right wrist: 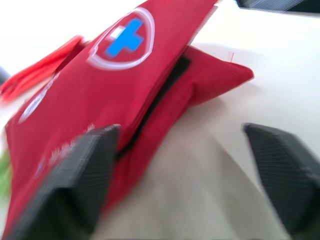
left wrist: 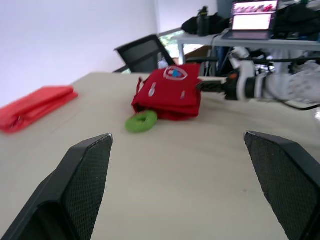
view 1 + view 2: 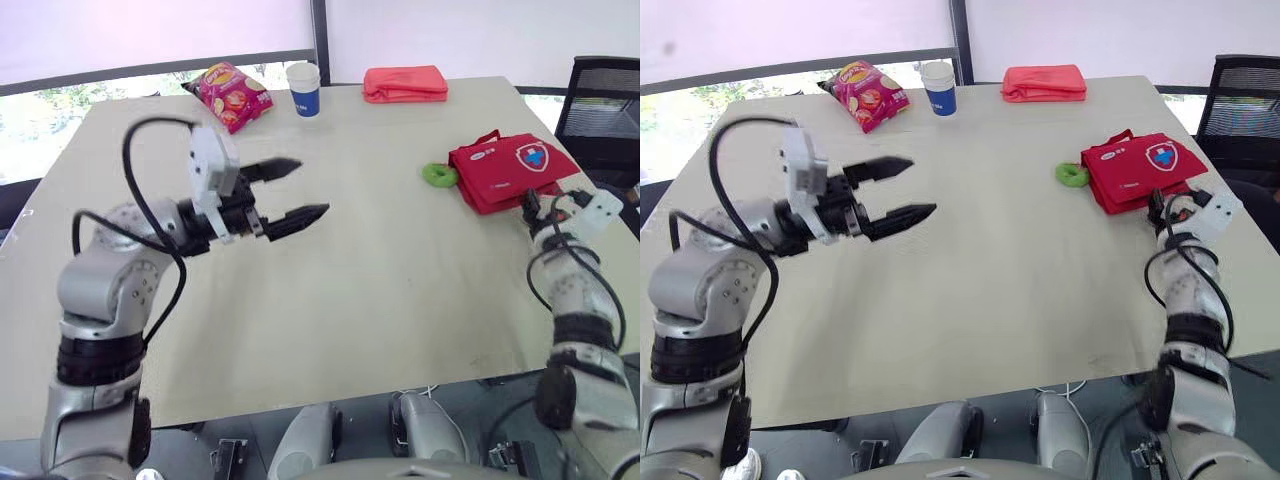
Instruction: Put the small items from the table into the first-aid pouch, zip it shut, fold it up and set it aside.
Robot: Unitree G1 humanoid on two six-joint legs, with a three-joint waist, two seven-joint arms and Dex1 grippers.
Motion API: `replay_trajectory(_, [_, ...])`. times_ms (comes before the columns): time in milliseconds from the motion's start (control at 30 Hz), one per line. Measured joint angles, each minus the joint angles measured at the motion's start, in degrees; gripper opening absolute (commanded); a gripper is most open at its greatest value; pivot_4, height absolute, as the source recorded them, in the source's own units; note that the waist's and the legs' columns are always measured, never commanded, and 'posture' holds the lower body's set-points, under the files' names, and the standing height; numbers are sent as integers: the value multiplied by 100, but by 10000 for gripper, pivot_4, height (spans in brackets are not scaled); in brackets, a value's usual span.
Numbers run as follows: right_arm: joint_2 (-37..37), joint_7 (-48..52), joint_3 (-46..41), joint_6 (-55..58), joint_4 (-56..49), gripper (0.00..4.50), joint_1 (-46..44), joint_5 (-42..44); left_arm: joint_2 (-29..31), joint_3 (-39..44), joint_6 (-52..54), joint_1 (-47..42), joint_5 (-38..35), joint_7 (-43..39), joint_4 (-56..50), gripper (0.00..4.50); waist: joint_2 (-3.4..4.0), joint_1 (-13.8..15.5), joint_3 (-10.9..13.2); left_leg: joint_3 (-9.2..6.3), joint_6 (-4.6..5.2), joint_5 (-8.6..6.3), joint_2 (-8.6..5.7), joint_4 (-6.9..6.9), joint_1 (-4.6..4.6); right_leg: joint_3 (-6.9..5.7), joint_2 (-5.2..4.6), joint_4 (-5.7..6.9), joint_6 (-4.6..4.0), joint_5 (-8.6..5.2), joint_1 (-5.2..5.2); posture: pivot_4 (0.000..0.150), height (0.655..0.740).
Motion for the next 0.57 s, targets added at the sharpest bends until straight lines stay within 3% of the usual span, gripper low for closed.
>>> replay_trajectory(167, [-1003, 2132, 536, -1100, -1323, 44063, 1962, -420, -80, 205, -316, 1113, 440, 350, -41, 45000, 7, -11, -3, 18, 12, -9, 15, 1, 11, 10, 1, -9, 23, -13, 7, 1500, 7395])
replay_trajectory(333, [-1541, 3727, 390, -1437, -2199, 44063, 3567, -18, -425, 566, -1130, 3071, 904, 510, -166, 45000, 9, -4, -2, 32, 12, -12, 33, -1, 59, 21, -6, -10, 4, -31, 52, 1500, 7395])
replay_trajectory(567, [-1995, 4509, 19, -690, -3122, 44063, 4128, 776, -821, 1079, -1965, 4580, 1388, 778, -524, 45000, -14, 74, 8, 27, 17, -17, 34, 3, 47, 4, -19, -25, 6, -32, 53, 1500, 7395])
